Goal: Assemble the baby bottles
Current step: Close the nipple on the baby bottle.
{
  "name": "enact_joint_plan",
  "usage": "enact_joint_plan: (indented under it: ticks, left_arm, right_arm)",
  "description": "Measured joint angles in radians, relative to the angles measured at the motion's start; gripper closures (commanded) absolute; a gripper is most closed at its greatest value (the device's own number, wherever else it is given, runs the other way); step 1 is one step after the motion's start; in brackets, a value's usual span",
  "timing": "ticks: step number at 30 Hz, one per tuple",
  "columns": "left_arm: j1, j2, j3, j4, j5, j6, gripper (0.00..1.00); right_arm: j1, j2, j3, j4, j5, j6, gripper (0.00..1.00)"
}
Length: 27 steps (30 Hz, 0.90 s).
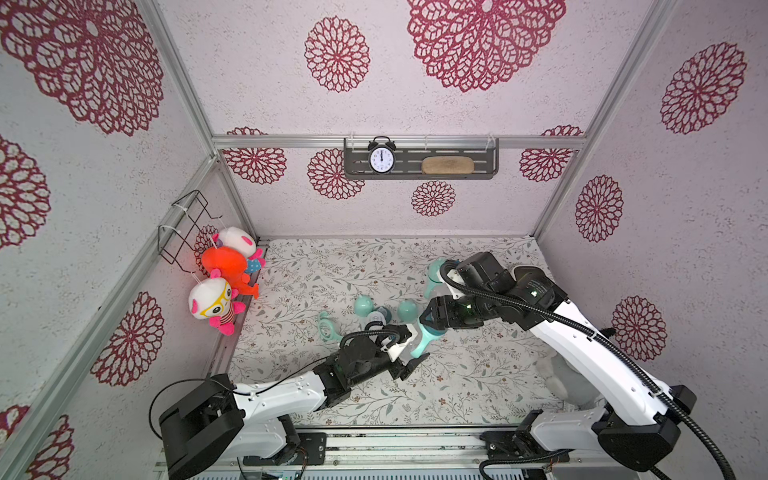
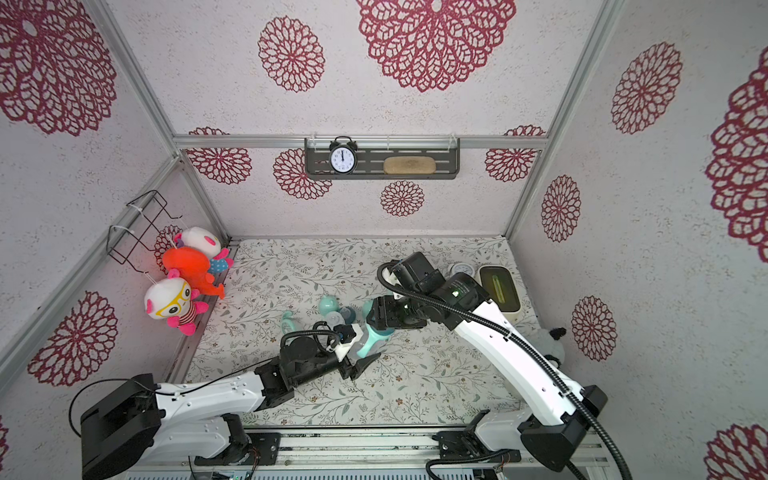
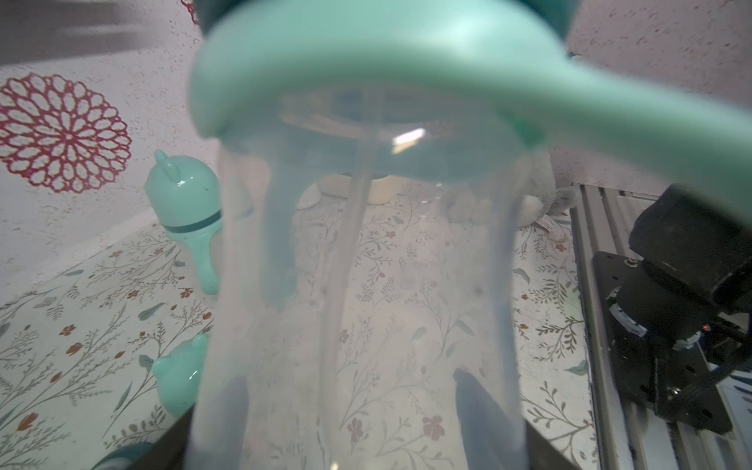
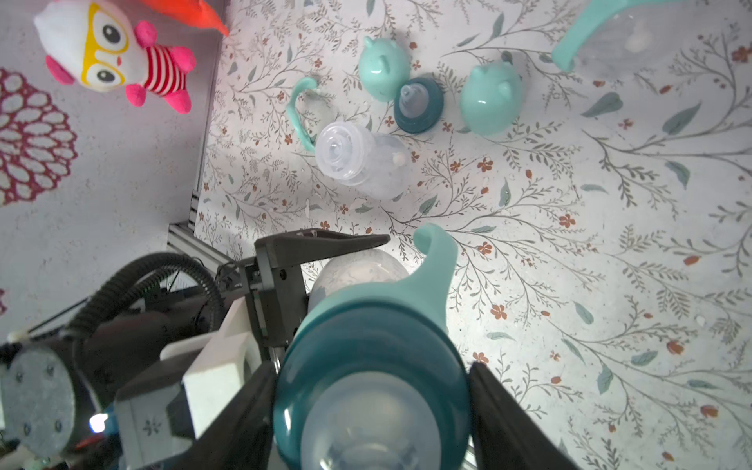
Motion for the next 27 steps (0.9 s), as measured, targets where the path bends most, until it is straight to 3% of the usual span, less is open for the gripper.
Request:
enact_joint_plan:
  ticks: [3,10,16,27]
  left_arm:
    - [-0.013,0.023,0.0,0.023,-0.028,0.018,1.0]
    - [-0.021,0.045,0.0,0.061,-0.061,0.035,1.0]
    - [-0.021,0.047,0.0,0.106,-0.077,0.048,1.0]
    - [0.01,0.049,0.009,0.192,-0.038,0.022,1.0]
  right_arm:
    - [0.0,-0.001,-0.006,-0.011,0.014,0.107,0.59]
    - [0.0,0.042,0.054,-0.069,0.035,0.229,0.38]
    - [0.0,0.053,0.106,-0.093,0.035,0.23,0.21]
    - [0.015,0.053,0.178,-0.108,-0.005,0.154,0.14]
